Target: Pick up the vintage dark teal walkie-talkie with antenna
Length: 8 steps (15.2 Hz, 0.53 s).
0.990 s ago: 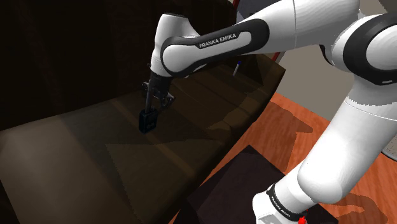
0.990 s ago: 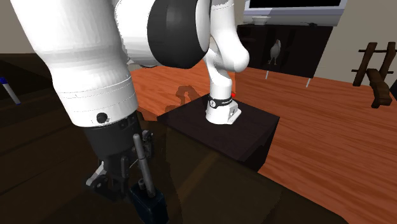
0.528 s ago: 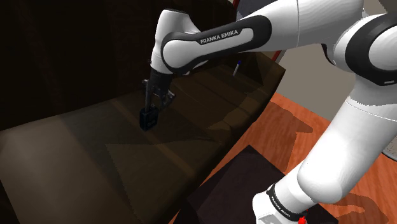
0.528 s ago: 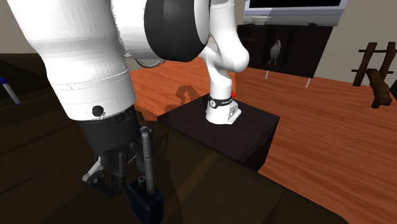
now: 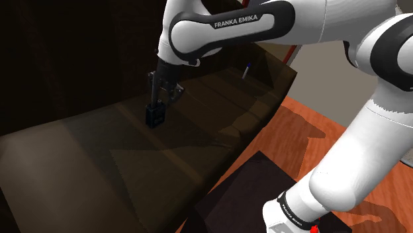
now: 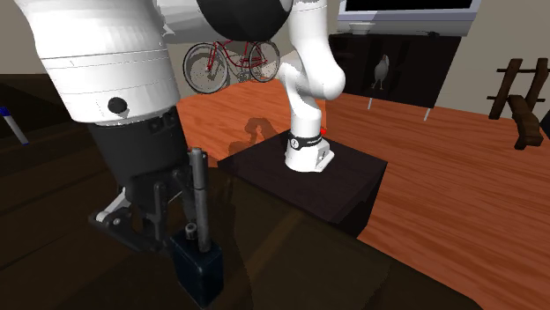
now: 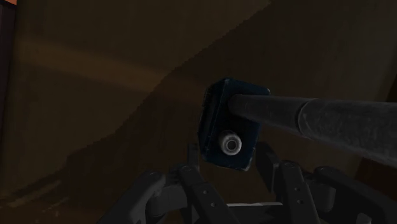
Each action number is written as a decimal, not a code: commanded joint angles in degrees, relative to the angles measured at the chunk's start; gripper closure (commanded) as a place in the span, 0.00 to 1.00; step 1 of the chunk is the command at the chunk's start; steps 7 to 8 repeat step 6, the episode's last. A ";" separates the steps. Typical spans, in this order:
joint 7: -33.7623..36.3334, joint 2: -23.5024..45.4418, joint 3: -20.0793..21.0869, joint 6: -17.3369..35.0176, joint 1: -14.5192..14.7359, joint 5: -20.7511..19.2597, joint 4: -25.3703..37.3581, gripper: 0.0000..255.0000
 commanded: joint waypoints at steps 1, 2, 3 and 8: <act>-0.15 -0.62 0.07 -1.46 -0.10 0.34 0.92 1.00; -0.20 -0.89 0.09 -2.17 -0.14 0.49 1.40 1.00; -0.25 -1.15 0.12 -2.89 -0.18 0.63 1.89 1.00; -0.31 -1.43 0.14 -3.72 -0.22 0.78 2.47 1.00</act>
